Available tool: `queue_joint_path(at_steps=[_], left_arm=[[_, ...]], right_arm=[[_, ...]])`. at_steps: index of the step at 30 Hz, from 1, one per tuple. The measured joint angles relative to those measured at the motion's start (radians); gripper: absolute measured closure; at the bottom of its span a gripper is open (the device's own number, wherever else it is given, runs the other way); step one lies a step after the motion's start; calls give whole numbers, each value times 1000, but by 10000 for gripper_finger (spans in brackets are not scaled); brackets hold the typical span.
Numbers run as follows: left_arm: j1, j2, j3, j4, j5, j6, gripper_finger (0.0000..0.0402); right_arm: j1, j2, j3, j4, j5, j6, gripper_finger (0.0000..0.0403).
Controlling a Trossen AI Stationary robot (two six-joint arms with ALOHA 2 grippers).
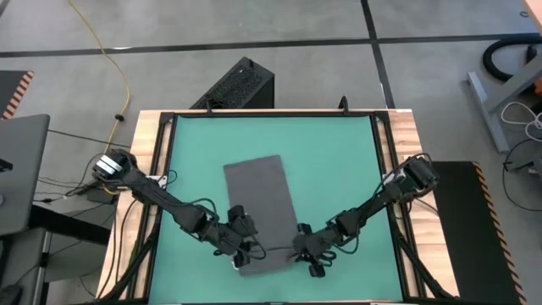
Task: Roll towel
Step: Roll the gray towel
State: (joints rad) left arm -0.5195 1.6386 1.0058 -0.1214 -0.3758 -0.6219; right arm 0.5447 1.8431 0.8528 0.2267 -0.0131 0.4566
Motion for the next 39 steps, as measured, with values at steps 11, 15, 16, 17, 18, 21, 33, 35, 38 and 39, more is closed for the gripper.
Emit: queue_joint_path(at_steps=[11, 15, 16, 17, 18, 21, 33, 35, 38, 39], left_arm=[[-99, -20, 0, -10, -108, -39, 237], [-126, 30, 0, 177, -127, 21, 237], [-129, 53, 0, 223, -123, 37, 237], [-130, 79, 0, 259, -110, 43, 237], [-130, 109, 0, 297, -92, 43, 237], [-129, 192, 0, 377, -33, 29, 237], [-160, 226, 0, 356, 5, -67, 237], [-183, 228, 0, 300, -17, -96, 237], [-215, 228, 0, 270, -98, -117, 237], [-225, 228, 0, 271, -122, -113, 237]], right_arm=[[-49, 0, -1, -6, -235, 167, 363], [-58, 1, -1, -6, -252, 233, 362], [-62, 1, -1, -6, -256, 254, 362], [-62, 1, -1, -6, -259, 271, 362], [-62, 1, -1, -6, -258, 276, 362], [-59, 1, -1, -6, -253, 277, 361], [-57, 1, -1, -6, -229, 280, 360], [-57, 1, -1, -6, -226, 280, 360], [-58, 1, -1, -4, -224, 280, 360], [-60, 1, -1, -2, -224, 284, 360]])
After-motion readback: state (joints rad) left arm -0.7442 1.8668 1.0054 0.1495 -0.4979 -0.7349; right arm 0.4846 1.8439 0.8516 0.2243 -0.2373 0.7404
